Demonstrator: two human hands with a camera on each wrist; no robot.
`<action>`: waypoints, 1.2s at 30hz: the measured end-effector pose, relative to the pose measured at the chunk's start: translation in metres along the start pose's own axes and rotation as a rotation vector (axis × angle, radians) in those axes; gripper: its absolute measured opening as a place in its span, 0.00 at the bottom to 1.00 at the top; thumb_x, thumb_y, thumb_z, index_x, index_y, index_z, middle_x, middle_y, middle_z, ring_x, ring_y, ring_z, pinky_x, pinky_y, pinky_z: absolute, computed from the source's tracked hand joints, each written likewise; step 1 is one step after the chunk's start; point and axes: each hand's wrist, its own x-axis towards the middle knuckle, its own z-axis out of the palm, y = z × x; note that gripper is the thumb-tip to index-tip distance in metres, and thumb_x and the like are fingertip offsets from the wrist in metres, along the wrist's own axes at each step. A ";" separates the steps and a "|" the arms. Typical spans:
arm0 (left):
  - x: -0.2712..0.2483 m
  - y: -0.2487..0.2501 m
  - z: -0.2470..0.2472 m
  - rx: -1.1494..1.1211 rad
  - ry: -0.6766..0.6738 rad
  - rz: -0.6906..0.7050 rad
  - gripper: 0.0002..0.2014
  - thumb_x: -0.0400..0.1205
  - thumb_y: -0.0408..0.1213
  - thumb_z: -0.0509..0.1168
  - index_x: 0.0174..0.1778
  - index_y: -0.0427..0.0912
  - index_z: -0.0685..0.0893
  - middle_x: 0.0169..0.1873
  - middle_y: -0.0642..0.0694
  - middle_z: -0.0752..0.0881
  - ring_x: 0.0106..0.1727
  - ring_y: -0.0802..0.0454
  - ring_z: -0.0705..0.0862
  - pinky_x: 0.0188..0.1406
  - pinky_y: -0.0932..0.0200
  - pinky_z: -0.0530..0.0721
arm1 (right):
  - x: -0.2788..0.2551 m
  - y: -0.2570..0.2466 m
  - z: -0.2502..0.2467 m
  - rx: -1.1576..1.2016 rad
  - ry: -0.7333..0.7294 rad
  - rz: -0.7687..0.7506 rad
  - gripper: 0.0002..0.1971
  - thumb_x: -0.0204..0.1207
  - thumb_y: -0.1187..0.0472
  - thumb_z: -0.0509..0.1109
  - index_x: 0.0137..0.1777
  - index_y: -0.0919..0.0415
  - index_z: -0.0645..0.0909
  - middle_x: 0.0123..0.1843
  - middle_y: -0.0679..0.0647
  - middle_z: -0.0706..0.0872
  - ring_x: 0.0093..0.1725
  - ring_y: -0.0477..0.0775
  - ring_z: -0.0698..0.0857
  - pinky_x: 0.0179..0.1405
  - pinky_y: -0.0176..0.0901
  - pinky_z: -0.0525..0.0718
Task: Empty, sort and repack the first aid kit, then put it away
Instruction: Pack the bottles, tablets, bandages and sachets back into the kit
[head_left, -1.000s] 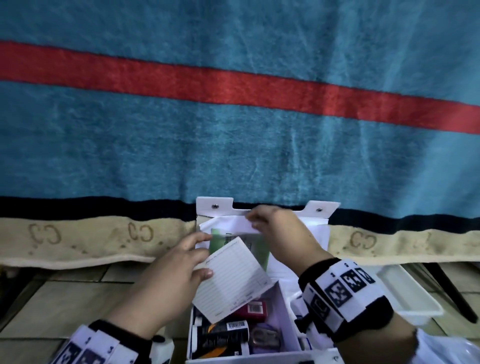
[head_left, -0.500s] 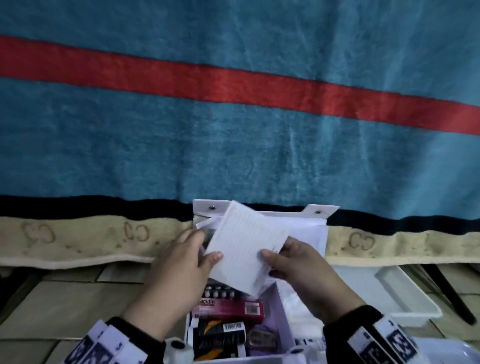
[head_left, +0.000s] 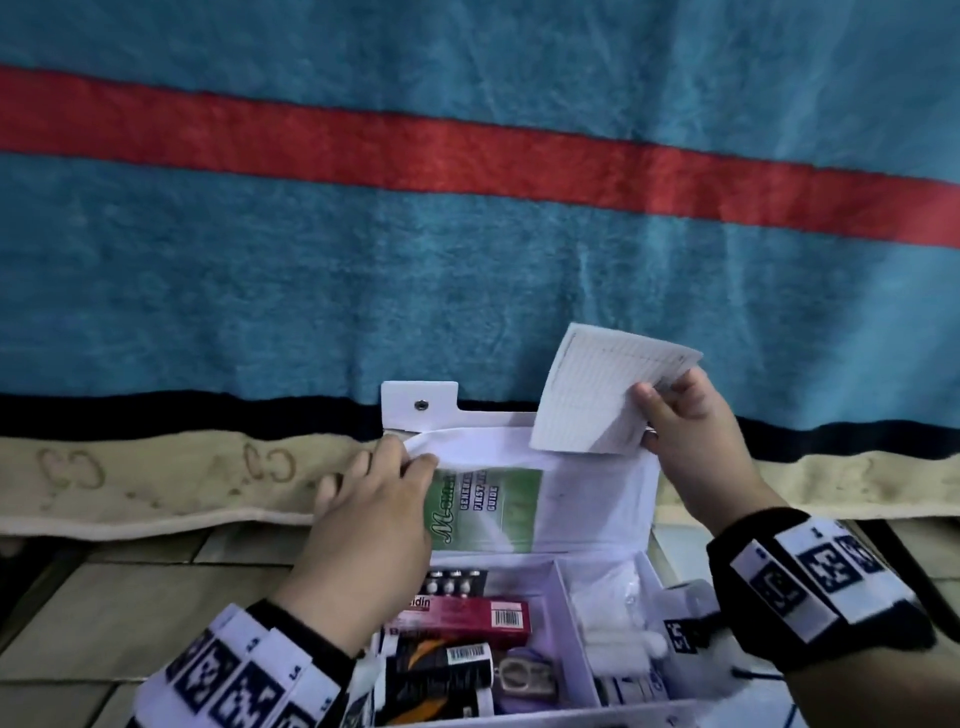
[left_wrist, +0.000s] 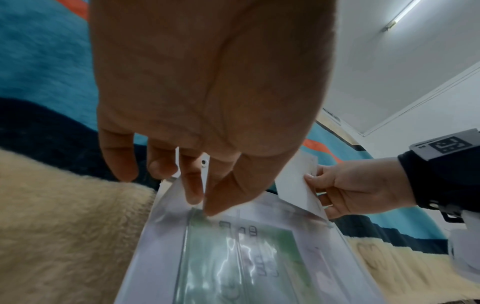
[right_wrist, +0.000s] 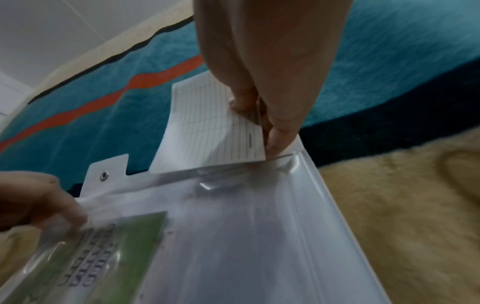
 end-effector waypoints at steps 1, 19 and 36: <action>0.000 0.000 0.000 0.009 0.001 -0.005 0.29 0.78 0.36 0.57 0.76 0.56 0.59 0.61 0.52 0.62 0.67 0.51 0.63 0.63 0.51 0.64 | 0.001 -0.001 0.000 -0.024 -0.005 -0.016 0.12 0.82 0.69 0.61 0.44 0.51 0.77 0.47 0.47 0.86 0.49 0.48 0.84 0.60 0.57 0.82; 0.001 0.002 0.000 0.060 0.044 0.036 0.22 0.78 0.33 0.57 0.68 0.55 0.66 0.56 0.52 0.64 0.64 0.51 0.68 0.58 0.52 0.65 | -0.005 -0.026 0.029 -1.673 -0.602 -0.396 0.11 0.75 0.67 0.63 0.44 0.47 0.77 0.55 0.54 0.85 0.57 0.58 0.83 0.41 0.43 0.72; 0.000 0.001 -0.003 0.043 0.012 0.025 0.25 0.79 0.33 0.56 0.72 0.55 0.64 0.60 0.53 0.65 0.66 0.52 0.68 0.63 0.52 0.64 | 0.005 -0.023 0.017 -1.527 -0.528 -0.076 0.07 0.74 0.61 0.71 0.50 0.53 0.86 0.46 0.51 0.76 0.55 0.56 0.81 0.42 0.41 0.70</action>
